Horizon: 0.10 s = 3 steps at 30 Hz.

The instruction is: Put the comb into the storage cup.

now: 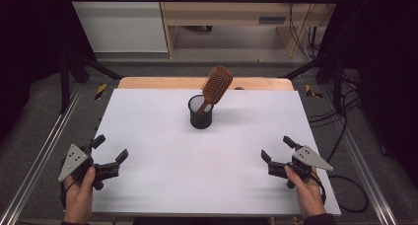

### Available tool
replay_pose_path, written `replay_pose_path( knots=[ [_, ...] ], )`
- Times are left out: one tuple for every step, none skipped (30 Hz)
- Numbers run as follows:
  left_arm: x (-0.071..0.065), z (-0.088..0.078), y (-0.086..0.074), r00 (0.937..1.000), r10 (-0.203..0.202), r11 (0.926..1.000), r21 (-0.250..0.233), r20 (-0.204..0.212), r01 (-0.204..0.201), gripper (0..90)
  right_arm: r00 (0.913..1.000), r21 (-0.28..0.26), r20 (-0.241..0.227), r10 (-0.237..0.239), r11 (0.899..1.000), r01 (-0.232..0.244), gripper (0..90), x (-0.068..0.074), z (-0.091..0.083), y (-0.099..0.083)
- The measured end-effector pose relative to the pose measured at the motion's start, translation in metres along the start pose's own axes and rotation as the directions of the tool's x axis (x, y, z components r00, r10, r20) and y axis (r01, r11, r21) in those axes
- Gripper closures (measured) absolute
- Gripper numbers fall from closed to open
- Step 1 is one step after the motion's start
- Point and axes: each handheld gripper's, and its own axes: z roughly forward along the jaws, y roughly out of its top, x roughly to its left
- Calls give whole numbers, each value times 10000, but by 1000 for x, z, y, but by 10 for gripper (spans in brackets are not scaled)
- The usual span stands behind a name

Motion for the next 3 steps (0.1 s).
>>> replay_pose_path(
  knots=[
    [0, 0, 0, 10000, 22, 10000, -19, 29, -21, 23, 10000, -18, -18, -2, 10000, 2, 40, 0, 0, 0],
    [-1, 0, 0, 10000, 51, 10000, -30, 42, -51, 22, 10000, -54, -13, -31, 10000, 31, 41, 0, 0, 0],
    [-1, 1, 1, 10000, 73, 10000, -38, 51, -73, 23, 10000, -91, -16, -21, 10000, 21, 40, 0, 0, 0]
  ],
)
